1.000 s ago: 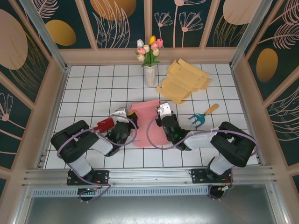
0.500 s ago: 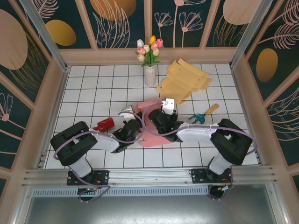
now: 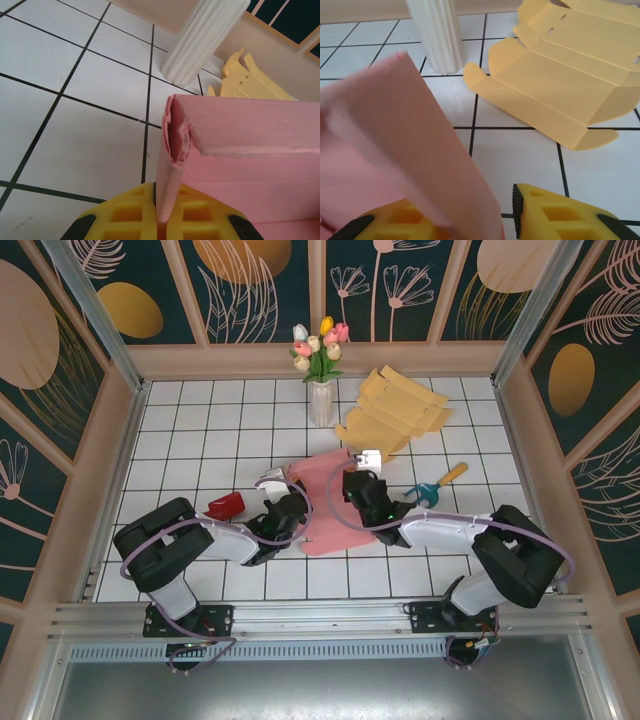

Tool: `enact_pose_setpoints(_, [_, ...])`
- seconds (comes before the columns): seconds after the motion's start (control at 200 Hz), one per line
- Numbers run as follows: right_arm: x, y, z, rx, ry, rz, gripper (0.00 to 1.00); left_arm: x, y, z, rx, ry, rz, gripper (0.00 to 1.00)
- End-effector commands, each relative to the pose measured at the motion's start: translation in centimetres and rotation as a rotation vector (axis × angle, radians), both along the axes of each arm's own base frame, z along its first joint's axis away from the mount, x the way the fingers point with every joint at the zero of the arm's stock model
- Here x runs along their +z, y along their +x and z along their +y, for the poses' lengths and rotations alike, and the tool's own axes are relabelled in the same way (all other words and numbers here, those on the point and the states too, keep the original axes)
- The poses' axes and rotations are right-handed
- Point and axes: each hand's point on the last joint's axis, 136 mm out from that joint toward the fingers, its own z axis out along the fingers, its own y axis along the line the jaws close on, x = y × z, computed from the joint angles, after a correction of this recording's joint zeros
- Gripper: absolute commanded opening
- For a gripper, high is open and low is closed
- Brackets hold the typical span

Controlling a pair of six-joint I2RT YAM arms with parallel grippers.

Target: Fold the paper box

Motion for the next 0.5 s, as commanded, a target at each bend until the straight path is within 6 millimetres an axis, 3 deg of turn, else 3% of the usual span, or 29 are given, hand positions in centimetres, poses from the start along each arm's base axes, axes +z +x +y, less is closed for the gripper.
enact_pose_setpoints(0.0, [-0.1,-0.6,0.2,0.095,0.037,0.005,0.39,0.6,0.5,0.5,0.044,-0.015,-0.012,0.0])
enact_pose_setpoints(0.37, [-1.4,1.0,0.3,0.074,-0.029,0.015,0.4,0.3,0.7,-0.3,0.019,-0.022,-0.001,0.0])
enact_pose_setpoints(0.495, [-1.7,1.9,0.5,0.053,-0.067,0.005,0.35,0.3,0.7,-0.6,0.007,-0.024,0.002,0.0])
